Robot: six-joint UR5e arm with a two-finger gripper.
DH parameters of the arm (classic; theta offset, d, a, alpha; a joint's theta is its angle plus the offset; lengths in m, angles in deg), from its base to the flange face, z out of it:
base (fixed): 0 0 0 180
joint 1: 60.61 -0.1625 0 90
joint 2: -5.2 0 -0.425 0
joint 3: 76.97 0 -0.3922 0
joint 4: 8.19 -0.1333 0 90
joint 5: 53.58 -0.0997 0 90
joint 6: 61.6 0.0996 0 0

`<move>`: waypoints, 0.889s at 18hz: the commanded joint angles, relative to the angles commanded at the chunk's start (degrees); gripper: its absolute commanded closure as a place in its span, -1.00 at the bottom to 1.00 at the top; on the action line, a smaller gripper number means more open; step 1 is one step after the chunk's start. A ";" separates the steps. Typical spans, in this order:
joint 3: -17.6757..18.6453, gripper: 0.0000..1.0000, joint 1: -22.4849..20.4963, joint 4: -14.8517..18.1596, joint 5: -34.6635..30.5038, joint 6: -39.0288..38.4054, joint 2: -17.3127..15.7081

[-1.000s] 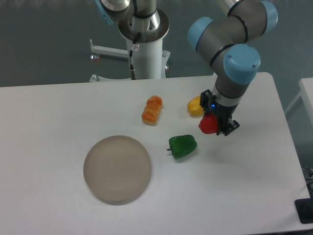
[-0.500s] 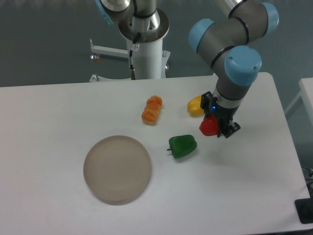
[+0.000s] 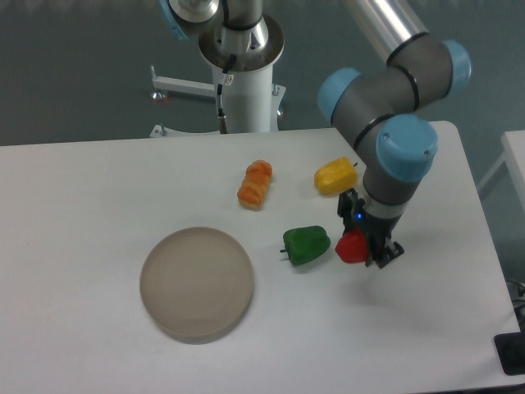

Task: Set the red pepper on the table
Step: 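Lower the red pepper onto the table beside the green pepper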

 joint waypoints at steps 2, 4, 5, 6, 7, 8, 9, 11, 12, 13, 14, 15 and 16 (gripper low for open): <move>-0.35 0.72 0.00 -1.75 0.00 -0.09 1.67; -0.27 0.72 0.00 -3.16 -0.09 -0.26 2.99; -0.18 0.71 0.00 -3.34 -0.09 -0.26 3.52; 0.08 0.71 0.00 -3.43 -0.09 -0.26 3.78; 0.52 0.70 0.00 -3.52 -0.09 -0.26 3.96; 0.44 0.69 0.00 -3.52 -0.09 -0.18 4.05; 0.44 0.63 0.00 -3.52 -0.09 -0.18 4.14; 0.26 0.42 0.00 -3.61 0.00 -0.09 4.66; 0.17 0.24 0.00 -4.04 0.00 0.17 5.10; 0.17 0.12 0.00 -5.18 -0.09 0.61 5.45; 0.35 0.04 0.00 -6.23 -0.09 0.79 5.63; 0.44 -0.11 0.00 -6.85 -0.09 0.79 5.81; 0.44 -0.38 0.09 -6.95 -0.17 0.70 5.89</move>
